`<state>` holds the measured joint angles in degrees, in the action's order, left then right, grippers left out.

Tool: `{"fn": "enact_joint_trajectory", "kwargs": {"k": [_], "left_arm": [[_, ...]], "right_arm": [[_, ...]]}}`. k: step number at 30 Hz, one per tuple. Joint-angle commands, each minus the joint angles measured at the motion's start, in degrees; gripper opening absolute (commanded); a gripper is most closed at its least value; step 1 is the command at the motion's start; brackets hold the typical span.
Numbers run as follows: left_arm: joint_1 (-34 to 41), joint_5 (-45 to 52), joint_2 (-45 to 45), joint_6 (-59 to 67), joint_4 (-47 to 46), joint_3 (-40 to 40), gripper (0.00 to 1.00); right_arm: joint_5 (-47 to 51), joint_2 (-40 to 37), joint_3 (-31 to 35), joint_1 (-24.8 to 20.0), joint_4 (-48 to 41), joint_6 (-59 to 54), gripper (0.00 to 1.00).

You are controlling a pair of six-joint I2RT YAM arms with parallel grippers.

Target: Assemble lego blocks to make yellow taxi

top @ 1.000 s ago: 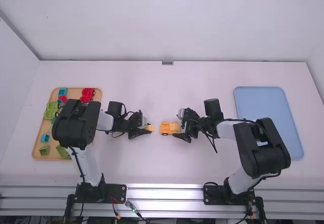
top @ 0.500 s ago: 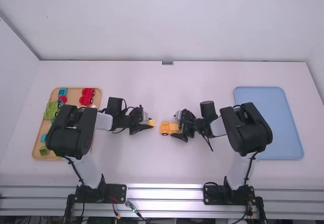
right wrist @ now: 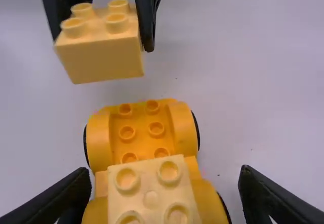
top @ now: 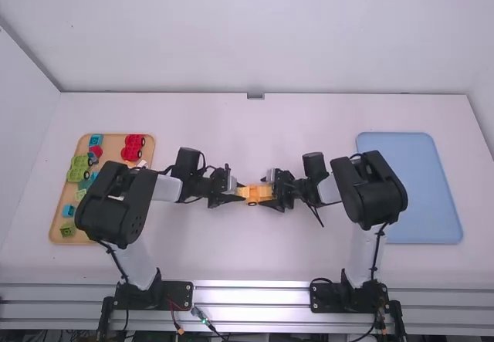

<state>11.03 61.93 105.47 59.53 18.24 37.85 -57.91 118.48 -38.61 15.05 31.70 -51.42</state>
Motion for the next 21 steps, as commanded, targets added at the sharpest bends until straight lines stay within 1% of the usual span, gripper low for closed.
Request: {"fn": "enact_joint_trajectory", "kwargs": {"k": [1,5,6,11,14,21], "left_arm": [[1.57,1.51,0.55,-0.17,1.03,-0.74,0.21],[2.12,-0.57,0.74,-3.43,2.89,-0.74,0.2],[2.1,-0.9,0.74,-5.4,3.78,-0.74,0.21],[2.71,-3.02,0.74,-5.77,3.45,-0.74,0.21],[3.78,-3.08,0.98,-5.75,3.48,-0.72,0.21],[4.42,-3.04,4.31,-9.03,7.82,-0.37,0.23]], "right_arm": [[-0.35,1.22,-0.2,0.07,-0.74,-0.35,0.74],[-0.13,1.22,0.11,0.0,-1.11,-1.16,0.71],[0.17,1.22,0.11,0.02,-1.53,-1.2,0.65],[0.92,1.22,-0.66,0.07,-3.98,-1.6,0.53],[0.92,1.22,-0.74,0.0,-4.24,-1.6,0.5],[1.09,1.22,-0.74,0.7,-4.33,-1.55,0.5]]}}
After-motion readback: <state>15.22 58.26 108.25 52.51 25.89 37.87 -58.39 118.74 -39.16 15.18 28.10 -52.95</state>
